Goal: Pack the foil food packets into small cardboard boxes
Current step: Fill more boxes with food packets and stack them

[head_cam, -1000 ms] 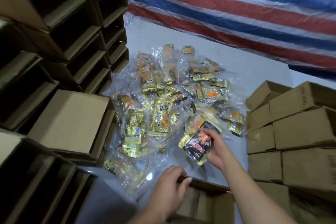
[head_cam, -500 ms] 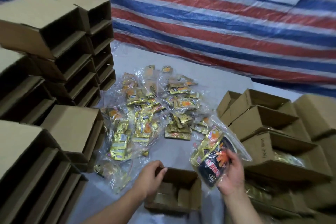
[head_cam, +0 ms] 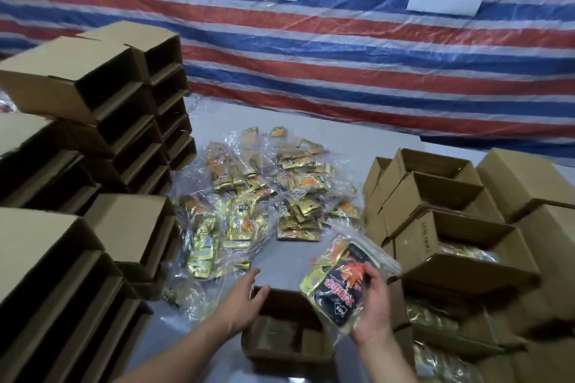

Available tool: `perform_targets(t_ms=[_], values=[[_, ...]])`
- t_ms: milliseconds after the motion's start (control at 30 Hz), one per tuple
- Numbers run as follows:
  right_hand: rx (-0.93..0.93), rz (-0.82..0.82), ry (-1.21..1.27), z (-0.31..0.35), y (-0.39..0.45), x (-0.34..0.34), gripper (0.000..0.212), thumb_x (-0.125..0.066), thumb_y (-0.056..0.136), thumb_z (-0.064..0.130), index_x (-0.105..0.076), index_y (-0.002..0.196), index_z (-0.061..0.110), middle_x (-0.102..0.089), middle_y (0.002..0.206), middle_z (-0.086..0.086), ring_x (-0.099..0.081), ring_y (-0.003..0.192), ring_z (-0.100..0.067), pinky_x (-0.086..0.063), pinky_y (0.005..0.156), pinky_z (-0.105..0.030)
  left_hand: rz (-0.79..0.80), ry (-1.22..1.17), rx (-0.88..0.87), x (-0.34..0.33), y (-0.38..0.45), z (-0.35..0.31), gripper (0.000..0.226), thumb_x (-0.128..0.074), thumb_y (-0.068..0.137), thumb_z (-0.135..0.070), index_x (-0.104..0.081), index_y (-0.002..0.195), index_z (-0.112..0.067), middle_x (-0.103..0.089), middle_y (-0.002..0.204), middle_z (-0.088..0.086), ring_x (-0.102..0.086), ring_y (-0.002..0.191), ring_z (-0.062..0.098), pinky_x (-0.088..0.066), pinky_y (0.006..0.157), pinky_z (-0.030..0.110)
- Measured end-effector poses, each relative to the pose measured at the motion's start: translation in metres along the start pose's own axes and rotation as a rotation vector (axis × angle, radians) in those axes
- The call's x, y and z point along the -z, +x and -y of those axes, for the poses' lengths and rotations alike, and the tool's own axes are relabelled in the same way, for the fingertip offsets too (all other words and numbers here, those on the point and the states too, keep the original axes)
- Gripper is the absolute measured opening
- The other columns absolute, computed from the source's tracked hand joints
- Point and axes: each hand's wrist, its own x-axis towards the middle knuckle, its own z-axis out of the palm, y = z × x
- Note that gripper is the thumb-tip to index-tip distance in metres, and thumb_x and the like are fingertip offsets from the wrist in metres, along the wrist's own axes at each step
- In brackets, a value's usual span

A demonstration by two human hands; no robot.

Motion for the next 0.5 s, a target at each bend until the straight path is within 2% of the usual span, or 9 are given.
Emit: perform_targets(t_ms=[33,133,167,200,267,300,400,500], values=[[0.010,-0.007,-0.007,-0.001,0.002,0.002,0.045,-0.058,0.085,0.043,-0.075,0.108,0.007,-0.070,0.112,-0.026,-0.068,0.105,-0.044,-0.056,0.085,-0.056,0.006,0.011,-0.003,0.001,-0.001,0.001,0.058,-0.050,0.098,-0.045,-0.033,0.150,-0.024,-0.040,0.152,0.001,-0.042,0.135,0.017,-0.035,0.112,0.034],[-0.010,-0.003,-0.043,-0.004,0.004,0.006,0.061,-0.058,0.083,0.058,-0.071,0.120,0.012,-0.064,0.124,-0.029,-0.062,0.116,-0.045,-0.049,0.100,-0.057,0.035,0.051,0.010,0.001,-0.004,0.004,0.052,-0.044,0.100,-0.045,-0.037,0.147,-0.023,-0.047,0.145,0.004,-0.046,0.131,0.018,-0.037,0.111,0.033],[-0.029,-0.012,-0.044,-0.005,0.004,0.007,0.065,-0.060,0.082,0.061,-0.069,0.123,0.011,-0.063,0.125,-0.030,-0.063,0.114,-0.044,-0.050,0.099,-0.054,0.042,0.072,0.014,0.000,-0.005,0.004,0.049,-0.042,0.101,-0.045,-0.039,0.146,-0.023,-0.049,0.143,0.003,-0.048,0.129,0.017,-0.038,0.109,0.031],[-0.039,-0.024,-0.048,-0.007,0.005,0.009,0.070,-0.064,0.078,0.062,-0.069,0.122,0.008,-0.065,0.120,-0.030,-0.068,0.105,-0.042,-0.055,0.092,-0.051,0.046,0.087,0.018,0.000,-0.005,0.003,0.046,-0.040,0.102,-0.045,-0.042,0.143,-0.024,-0.052,0.139,0.002,-0.049,0.127,0.017,-0.039,0.106,0.029],[-0.034,-0.073,-0.065,-0.009,0.006,0.010,0.073,-0.076,0.067,0.061,-0.071,0.110,0.003,-0.070,0.098,-0.025,-0.071,0.080,-0.037,-0.060,0.073,-0.046,0.045,0.085,0.022,-0.002,-0.005,0.003,0.037,-0.039,0.102,-0.044,-0.050,0.132,-0.025,-0.058,0.129,-0.001,-0.055,0.117,0.015,-0.043,0.097,0.028],[-0.049,-0.098,-0.064,-0.010,0.006,0.009,0.070,-0.078,0.063,0.062,-0.070,0.104,0.005,-0.070,0.089,-0.024,-0.069,0.073,-0.036,-0.060,0.070,-0.047,0.041,0.076,0.018,-0.003,-0.004,0.002,0.031,-0.039,0.102,-0.044,-0.053,0.124,-0.026,-0.062,0.121,-0.002,-0.057,0.109,0.013,-0.045,0.094,0.029],[-0.133,-0.214,-0.142,-0.012,0.008,0.004,0.068,-0.070,0.070,0.065,-0.064,0.106,0.007,-0.070,0.088,-0.026,-0.068,0.072,-0.038,-0.056,0.078,-0.054,0.025,0.053,0.009,-0.004,-0.003,0.002,0.023,-0.040,0.102,-0.043,-0.056,0.109,-0.027,-0.063,0.105,-0.004,-0.058,0.095,0.009,-0.047,0.084,0.029],[-0.128,-0.207,-0.216,-0.013,0.008,0.000,0.063,-0.069,0.071,0.056,-0.062,0.110,0.006,-0.070,0.082,-0.018,-0.069,0.070,-0.032,-0.060,0.070,-0.045,0.014,0.038,0.025,-0.006,-0.002,0.003,0.024,-0.041,0.101,-0.045,-0.057,0.107,-0.028,-0.063,0.101,-0.006,-0.058,0.092,0.006,-0.044,0.075,0.026]])
